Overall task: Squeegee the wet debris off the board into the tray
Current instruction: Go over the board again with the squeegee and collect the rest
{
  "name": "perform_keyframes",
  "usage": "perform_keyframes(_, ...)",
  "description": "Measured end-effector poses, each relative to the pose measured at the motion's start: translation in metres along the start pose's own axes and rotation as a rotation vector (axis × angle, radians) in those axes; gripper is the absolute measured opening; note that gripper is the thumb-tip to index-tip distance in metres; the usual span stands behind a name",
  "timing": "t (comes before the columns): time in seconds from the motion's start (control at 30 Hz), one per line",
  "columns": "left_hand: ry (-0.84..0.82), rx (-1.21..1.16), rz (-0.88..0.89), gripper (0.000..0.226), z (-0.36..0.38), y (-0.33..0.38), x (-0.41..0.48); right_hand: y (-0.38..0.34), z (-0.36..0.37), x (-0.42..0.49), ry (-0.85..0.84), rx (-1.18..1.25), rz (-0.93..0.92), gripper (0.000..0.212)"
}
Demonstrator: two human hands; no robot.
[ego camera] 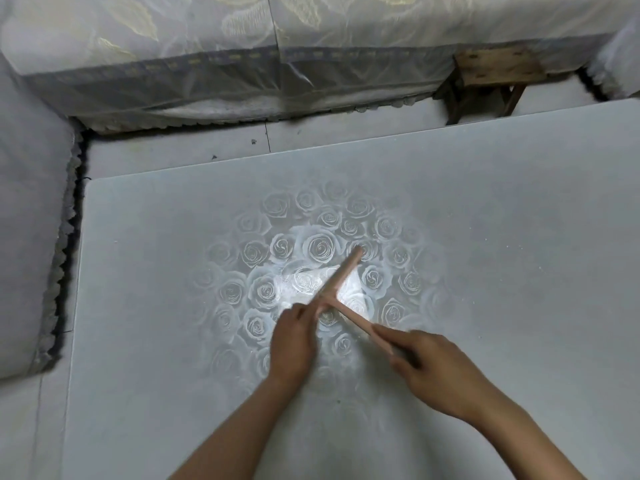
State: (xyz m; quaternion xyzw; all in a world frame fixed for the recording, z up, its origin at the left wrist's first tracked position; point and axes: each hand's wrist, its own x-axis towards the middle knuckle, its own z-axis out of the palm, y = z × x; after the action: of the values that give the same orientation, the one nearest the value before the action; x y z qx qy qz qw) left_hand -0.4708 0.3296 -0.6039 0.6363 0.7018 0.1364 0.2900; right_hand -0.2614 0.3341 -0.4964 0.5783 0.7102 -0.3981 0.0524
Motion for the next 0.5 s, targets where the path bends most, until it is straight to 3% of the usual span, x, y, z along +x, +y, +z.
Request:
perform_keyframes(0.1,-0.078,-0.087,-0.005,0.032,0.000,0.008,-0.012,0.002,-0.015,-0.018,0.045,-0.060,-0.066,0.041)
perform_keyframes(0.23,0.088,-0.064,-0.060,0.025,-0.056,-0.031,-0.010,-0.047,0.002,0.016,0.071,-0.037,-0.278,0.034)
perform_keyframes(0.4,0.089,0.180,-0.297,0.026,-0.081,-0.090,-0.008,-0.098,0.045,0.061,-0.077,-0.042,-0.291,0.038)
perform_keyframes(0.5,0.170,0.133,-0.286,0.027,-0.055,-0.071,-0.011,-0.070,0.039,0.053,-0.034,-0.053,-0.288,0.040)
